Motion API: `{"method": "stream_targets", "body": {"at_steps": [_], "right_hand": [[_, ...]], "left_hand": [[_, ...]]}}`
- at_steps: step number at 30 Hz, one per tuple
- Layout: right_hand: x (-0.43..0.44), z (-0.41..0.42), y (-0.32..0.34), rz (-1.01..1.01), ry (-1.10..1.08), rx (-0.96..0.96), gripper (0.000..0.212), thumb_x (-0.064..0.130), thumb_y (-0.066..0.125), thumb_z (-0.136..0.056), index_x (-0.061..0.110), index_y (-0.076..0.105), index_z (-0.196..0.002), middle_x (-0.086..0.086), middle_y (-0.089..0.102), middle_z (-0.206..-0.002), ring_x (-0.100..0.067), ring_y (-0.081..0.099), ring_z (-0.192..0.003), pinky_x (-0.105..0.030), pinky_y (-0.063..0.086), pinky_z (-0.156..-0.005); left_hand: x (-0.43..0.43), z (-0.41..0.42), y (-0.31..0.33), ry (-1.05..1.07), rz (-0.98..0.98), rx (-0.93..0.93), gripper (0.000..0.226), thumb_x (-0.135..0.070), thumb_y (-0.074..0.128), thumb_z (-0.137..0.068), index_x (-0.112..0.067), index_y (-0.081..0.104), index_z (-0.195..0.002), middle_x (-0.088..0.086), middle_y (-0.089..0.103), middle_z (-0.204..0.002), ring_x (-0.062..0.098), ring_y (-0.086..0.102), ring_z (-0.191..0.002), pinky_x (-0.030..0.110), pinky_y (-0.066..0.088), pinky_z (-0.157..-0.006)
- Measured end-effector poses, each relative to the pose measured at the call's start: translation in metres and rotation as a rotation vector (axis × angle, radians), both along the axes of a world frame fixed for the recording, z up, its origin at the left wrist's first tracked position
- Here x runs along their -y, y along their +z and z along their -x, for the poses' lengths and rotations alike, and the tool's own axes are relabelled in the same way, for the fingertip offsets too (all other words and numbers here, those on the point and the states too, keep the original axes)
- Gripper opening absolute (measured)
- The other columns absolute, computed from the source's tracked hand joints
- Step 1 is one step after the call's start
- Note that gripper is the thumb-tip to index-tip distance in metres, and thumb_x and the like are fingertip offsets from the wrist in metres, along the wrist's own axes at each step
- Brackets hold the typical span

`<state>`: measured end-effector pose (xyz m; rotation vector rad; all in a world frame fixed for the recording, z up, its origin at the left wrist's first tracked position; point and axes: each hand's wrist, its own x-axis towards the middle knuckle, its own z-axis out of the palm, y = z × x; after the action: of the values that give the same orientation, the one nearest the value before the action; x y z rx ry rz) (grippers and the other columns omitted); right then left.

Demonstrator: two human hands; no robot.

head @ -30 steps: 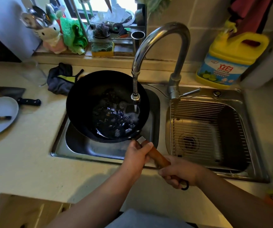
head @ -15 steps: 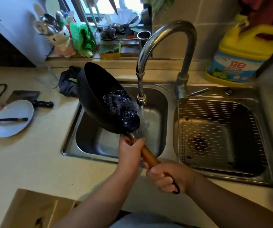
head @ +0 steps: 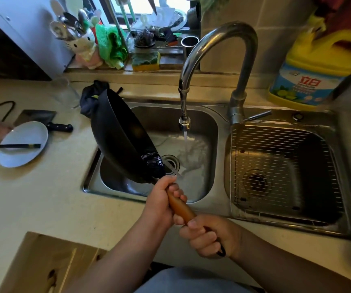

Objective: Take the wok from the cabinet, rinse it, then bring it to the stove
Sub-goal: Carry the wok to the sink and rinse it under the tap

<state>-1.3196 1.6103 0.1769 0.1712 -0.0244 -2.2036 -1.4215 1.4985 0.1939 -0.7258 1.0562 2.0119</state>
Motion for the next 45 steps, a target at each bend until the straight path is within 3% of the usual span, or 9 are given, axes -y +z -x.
{"method": "stream_targets", "body": {"at_steps": [4, 8, 10, 12, 15, 18, 27, 39, 45], "right_hand": [[-0.009, 0.015, 0.021, -0.620, 0.156, -0.194, 0.015, 0.004, 0.057, -0.087, 0.015, 0.051, -0.094, 0.002, 0.053, -0.063, -0.006, 0.051, -0.044, -0.019, 0.044, -0.040], [-0.007, 0.026, 0.051, -1.298, 0.286, -0.345, 0.027, 0.006, 0.060, -0.088, 0.010, 0.051, -0.113, -0.006, 0.060, -0.076, -0.012, 0.060, -0.057, -0.027, 0.053, -0.052], [0.002, 0.024, 0.054, -1.710, 0.296, -0.595, 0.030, 0.015, 0.058, -0.090, 0.015, 0.051, -0.119, -0.008, 0.062, -0.088, -0.017, 0.062, -0.070, -0.031, 0.054, -0.060], [0.007, 0.021, 0.053, -1.936, 0.202, -0.830, 0.025, 0.025, 0.056, -0.092, 0.019, 0.053, -0.116, -0.005, 0.063, -0.096, -0.017, 0.062, -0.081, -0.035, 0.054, -0.071], [0.000, 0.024, 0.053, -1.860, 0.124, -0.952, 0.004, 0.028, 0.058, -0.093, 0.029, 0.057, -0.097, 0.006, 0.063, -0.087, 0.001, 0.059, -0.074, -0.026, 0.050, -0.069], [-0.018, 0.029, 0.051, -1.779, 0.210, -0.869, 0.009, 0.025, 0.059, -0.091, 0.029, 0.056, -0.083, 0.003, 0.060, -0.071, -0.002, 0.057, -0.052, -0.024, 0.050, -0.051], [-0.071, 0.052, 0.045, -1.547, 0.288, -0.545, 0.024, 0.022, 0.062, -0.091, 0.003, 0.060, -0.106, 0.001, 0.057, -0.058, -0.011, 0.052, -0.045, -0.023, 0.046, -0.043], [-0.084, 0.050, 0.032, -1.122, 0.026, -0.061, 0.008, 0.009, 0.060, -0.093, 0.005, 0.058, -0.099, -0.001, 0.058, -0.064, -0.007, 0.050, -0.047, -0.017, 0.043, -0.037], [-0.081, 0.054, 0.030, -0.948, -0.092, 0.145, 0.009, 0.010, 0.054, -0.096, 0.002, 0.058, -0.098, -0.002, 0.054, -0.063, -0.006, 0.049, -0.040, -0.016, 0.042, -0.031]], "left_hand": [[-0.001, 0.002, 0.002, 0.046, 0.093, -0.033, 0.031, -0.009, 0.054, -0.087, -0.019, 0.043, -0.060, -0.006, 0.040, -0.041, 0.007, 0.041, -0.033, 0.020, 0.041, -0.036], [-0.008, 0.002, 0.000, 0.066, 0.232, -0.023, 0.027, -0.010, 0.056, -0.085, -0.018, 0.047, -0.061, -0.005, 0.044, -0.043, 0.008, 0.044, -0.035, 0.022, 0.043, -0.039], [-0.013, 0.000, -0.001, 0.098, 0.292, -0.016, 0.027, -0.010, 0.056, -0.086, -0.017, 0.049, -0.061, -0.005, 0.046, -0.042, 0.008, 0.046, -0.035, 0.023, 0.043, -0.042], [-0.017, 0.000, -0.002, 0.128, 0.344, 0.001, 0.024, -0.009, 0.059, -0.086, -0.016, 0.052, -0.064, -0.004, 0.049, -0.042, 0.007, 0.049, -0.035, 0.025, 0.044, -0.046], [-0.023, 0.000, -0.003, 0.102, 0.397, 0.016, 0.014, -0.010, 0.061, -0.085, -0.013, 0.057, -0.072, -0.004, 0.052, -0.043, 0.007, 0.052, -0.036, 0.023, 0.046, -0.046], [-0.032, 0.001, -0.002, 0.087, 0.406, 0.016, 0.004, -0.011, 0.063, -0.086, -0.009, 0.063, -0.082, -0.002, 0.057, -0.045, 0.009, 0.057, -0.038, 0.021, 0.050, -0.043], [-0.066, 0.014, -0.009, -0.015, 0.415, 0.051, 0.012, -0.014, 0.063, -0.089, -0.006, 0.065, -0.081, 0.004, 0.061, -0.057, 0.015, 0.060, -0.044, 0.025, 0.052, -0.045], [-0.084, 0.032, -0.014, -0.370, 0.558, -0.042, 0.030, -0.032, 0.073, -0.084, -0.008, 0.064, -0.100, 0.008, 0.064, -0.075, 0.020, 0.064, -0.062, 0.027, 0.051, -0.046], [-0.092, 0.036, -0.015, -0.381, 0.605, -0.167, 0.021, -0.029, 0.072, -0.085, -0.011, 0.063, -0.091, 0.007, 0.066, -0.081, 0.019, 0.066, -0.072, 0.028, 0.051, -0.052]]}}
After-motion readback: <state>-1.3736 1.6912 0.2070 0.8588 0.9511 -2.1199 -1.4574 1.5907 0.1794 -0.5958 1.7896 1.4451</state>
